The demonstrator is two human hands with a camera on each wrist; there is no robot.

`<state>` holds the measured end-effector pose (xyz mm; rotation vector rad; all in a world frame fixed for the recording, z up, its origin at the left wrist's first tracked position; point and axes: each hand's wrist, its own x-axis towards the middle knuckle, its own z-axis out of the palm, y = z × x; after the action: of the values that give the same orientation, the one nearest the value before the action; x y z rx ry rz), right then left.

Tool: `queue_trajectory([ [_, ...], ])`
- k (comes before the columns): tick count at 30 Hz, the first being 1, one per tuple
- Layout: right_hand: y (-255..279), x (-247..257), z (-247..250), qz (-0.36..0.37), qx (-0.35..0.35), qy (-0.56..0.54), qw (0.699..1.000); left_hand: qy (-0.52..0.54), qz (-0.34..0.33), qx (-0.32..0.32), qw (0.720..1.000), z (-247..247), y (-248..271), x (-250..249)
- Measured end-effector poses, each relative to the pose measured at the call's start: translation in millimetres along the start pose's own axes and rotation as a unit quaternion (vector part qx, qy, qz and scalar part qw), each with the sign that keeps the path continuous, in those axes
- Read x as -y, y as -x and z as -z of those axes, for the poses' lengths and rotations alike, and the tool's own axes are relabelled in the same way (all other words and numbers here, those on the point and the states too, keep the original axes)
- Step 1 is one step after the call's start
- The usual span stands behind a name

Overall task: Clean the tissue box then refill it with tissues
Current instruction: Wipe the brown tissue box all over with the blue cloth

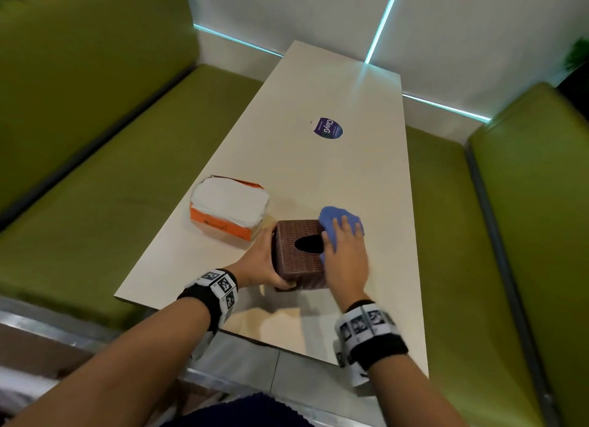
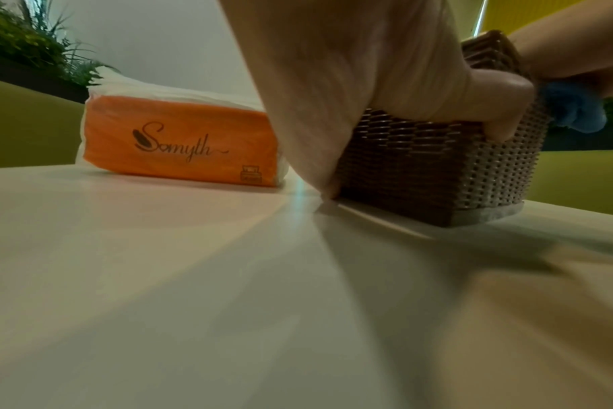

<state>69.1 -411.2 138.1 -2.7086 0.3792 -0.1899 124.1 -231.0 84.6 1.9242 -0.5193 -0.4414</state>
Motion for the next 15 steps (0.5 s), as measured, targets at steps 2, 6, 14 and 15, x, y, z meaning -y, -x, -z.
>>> queue_trajectory([
  [2,22,34,-11,0.075,-0.004,0.038,0.996,0.000,0.019,-0.003,1.000,1,2,-1],
  [6,39,52,-26,0.212,0.041,-0.017,0.976,0.030,0.103,0.034,0.994,4,11,-1],
  [14,7,0,5,-0.005,0.032,0.025,0.999,0.015,0.039,0.002,0.999,1,3,-5],
  [15,15,16,0,0.036,0.044,0.067,0.996,0.008,0.034,0.003,0.999,1,2,-3],
])
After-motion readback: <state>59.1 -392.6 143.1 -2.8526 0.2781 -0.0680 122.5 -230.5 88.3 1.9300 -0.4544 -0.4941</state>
